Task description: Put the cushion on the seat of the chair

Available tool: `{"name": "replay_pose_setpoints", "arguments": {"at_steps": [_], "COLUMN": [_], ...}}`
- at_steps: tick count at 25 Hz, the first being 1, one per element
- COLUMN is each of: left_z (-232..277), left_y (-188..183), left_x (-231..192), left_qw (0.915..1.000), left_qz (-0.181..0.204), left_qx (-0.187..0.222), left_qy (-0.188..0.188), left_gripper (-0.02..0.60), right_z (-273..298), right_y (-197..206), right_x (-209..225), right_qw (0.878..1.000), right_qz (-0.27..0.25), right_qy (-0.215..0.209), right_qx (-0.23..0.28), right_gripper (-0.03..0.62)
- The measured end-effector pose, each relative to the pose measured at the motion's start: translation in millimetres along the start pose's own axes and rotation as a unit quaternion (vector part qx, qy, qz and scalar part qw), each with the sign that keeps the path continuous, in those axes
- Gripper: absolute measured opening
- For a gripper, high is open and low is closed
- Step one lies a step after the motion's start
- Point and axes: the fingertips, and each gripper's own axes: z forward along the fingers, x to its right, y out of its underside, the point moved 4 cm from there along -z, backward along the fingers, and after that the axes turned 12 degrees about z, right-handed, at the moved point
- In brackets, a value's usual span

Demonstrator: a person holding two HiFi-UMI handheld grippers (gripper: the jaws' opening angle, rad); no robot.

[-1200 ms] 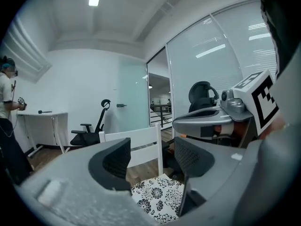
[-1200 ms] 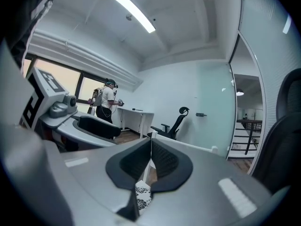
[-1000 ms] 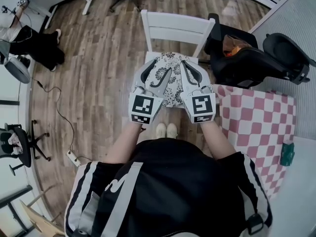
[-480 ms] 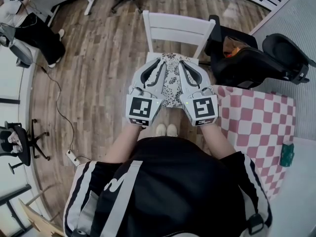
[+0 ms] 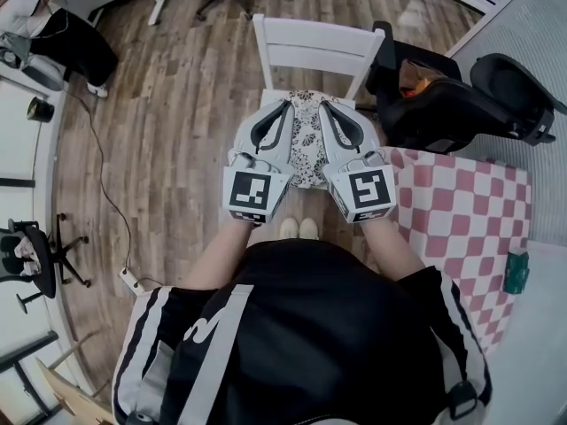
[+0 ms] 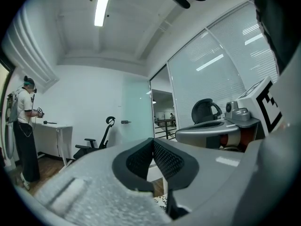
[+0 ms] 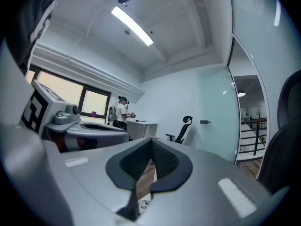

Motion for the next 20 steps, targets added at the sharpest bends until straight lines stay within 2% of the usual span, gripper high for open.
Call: {"name": "replay_pose_setpoints", "arguments": {"at_steps": [20], "left_z": [-0.1], "left_y": [0.8], "left_x": [1.8], "left_qw": [1.0], "left_qz": [0.0], "left_qx": [-0.003], "left_qy": [-0.003], "left_gripper": [0.0], "right_z": [-4.9], "right_y": [-0.4], "right_x": [1.5], "right_qw": [1.0], "right_qz": [0.009], "right_qy": [0.006], "right_qx": [0.004], "right_gripper": [-0.002]}}
